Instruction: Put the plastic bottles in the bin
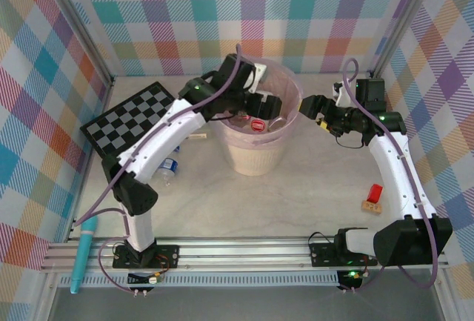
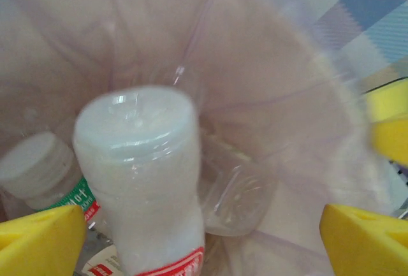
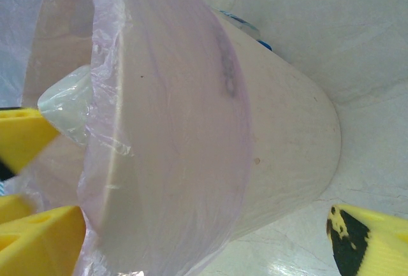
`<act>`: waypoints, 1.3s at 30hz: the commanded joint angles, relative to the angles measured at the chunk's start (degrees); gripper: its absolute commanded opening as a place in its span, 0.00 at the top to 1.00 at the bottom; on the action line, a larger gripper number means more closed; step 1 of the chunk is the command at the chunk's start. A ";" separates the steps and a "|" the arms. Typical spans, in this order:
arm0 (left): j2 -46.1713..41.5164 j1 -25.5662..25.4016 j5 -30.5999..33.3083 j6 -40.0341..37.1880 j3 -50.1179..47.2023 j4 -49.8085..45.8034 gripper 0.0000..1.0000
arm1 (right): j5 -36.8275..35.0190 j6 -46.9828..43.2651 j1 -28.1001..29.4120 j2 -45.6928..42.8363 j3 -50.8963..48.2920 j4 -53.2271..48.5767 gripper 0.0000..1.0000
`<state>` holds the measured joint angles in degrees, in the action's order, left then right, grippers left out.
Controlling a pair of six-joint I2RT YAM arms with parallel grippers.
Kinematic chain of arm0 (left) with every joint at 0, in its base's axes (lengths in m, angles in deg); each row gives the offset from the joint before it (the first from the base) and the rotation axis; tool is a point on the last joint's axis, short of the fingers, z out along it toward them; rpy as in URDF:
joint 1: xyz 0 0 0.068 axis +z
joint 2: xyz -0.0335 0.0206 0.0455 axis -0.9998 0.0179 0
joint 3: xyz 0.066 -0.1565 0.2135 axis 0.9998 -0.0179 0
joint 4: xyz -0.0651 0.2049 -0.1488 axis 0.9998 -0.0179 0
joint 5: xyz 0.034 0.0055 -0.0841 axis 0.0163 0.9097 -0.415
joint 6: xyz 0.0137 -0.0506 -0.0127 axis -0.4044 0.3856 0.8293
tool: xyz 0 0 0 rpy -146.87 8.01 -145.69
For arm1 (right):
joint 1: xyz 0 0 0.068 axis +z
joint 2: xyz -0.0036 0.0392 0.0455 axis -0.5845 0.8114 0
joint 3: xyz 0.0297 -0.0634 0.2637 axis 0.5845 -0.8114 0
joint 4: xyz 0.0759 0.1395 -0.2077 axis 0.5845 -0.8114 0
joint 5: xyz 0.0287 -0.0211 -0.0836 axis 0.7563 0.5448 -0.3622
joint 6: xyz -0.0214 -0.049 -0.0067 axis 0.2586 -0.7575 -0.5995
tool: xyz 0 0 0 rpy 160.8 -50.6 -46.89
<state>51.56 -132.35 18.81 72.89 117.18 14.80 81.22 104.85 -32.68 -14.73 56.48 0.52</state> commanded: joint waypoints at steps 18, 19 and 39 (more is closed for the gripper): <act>-34.08 32.61 0.81 -0.64 -31.56 -3.91 0.05 | 1.31 0.35 0.31 -1.96 0.43 0.78 0.03; -34.67 35.15 0.22 -0.43 -34.84 -3.35 0.05 | 1.25 0.20 0.33 -1.97 0.41 0.62 0.03; -23.91 46.45 5.82 10.96 -67.31 16.24 0.17 | 1.47 0.00 0.32 -2.24 0.32 0.35 0.03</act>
<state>26.18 -86.40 22.48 81.67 50.91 27.41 81.48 104.95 -32.68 -15.69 56.48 0.61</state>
